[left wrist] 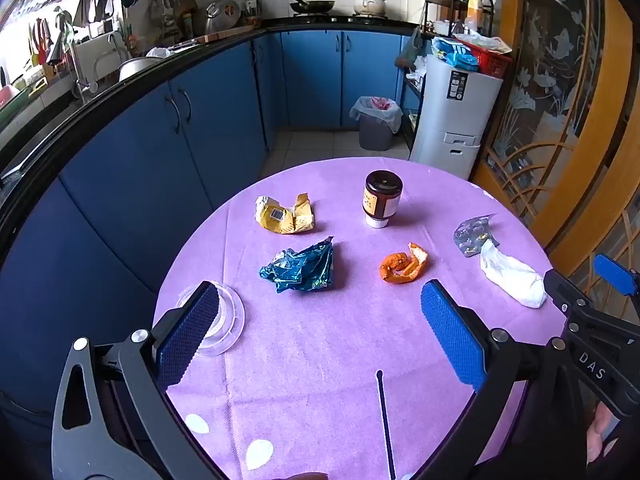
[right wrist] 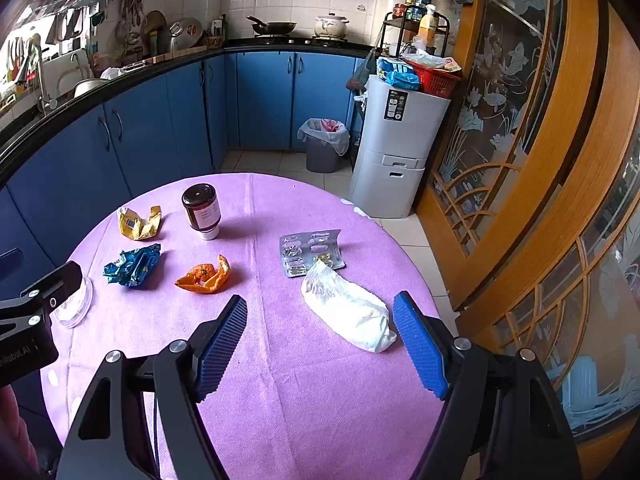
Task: Collect trash
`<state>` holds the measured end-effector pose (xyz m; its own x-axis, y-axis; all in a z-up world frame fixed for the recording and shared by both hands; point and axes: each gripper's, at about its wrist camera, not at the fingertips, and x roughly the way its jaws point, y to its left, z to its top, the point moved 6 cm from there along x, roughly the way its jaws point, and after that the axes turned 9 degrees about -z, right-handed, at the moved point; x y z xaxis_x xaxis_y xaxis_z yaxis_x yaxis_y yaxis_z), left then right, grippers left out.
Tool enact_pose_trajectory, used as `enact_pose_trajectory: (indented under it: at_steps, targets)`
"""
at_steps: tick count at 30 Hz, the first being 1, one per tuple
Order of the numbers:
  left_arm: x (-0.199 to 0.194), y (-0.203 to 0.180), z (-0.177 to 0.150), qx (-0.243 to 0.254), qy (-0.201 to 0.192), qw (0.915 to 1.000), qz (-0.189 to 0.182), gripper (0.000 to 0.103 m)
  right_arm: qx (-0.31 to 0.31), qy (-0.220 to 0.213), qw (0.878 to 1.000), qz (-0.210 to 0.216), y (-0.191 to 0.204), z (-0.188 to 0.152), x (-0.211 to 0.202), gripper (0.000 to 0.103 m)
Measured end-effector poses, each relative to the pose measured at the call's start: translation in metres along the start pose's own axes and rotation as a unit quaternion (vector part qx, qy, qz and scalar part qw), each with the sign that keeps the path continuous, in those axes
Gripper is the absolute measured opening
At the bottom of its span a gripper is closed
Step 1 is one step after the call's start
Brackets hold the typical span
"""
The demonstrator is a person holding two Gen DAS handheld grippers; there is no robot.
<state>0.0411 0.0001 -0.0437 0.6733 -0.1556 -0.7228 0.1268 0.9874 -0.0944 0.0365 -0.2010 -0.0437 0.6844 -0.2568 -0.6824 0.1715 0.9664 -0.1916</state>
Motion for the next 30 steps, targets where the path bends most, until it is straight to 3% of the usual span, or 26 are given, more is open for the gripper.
enact_pose_trajectory:
  at_steps: [30]
  targets:
    - [0.0018, 0.0029, -0.0006, -0.006, 0.002, 1.0, -0.002, 0.1, -0.003, -0.002, 1.0, 0.0, 0.0014, 0.0012, -0.0015, 0.074]
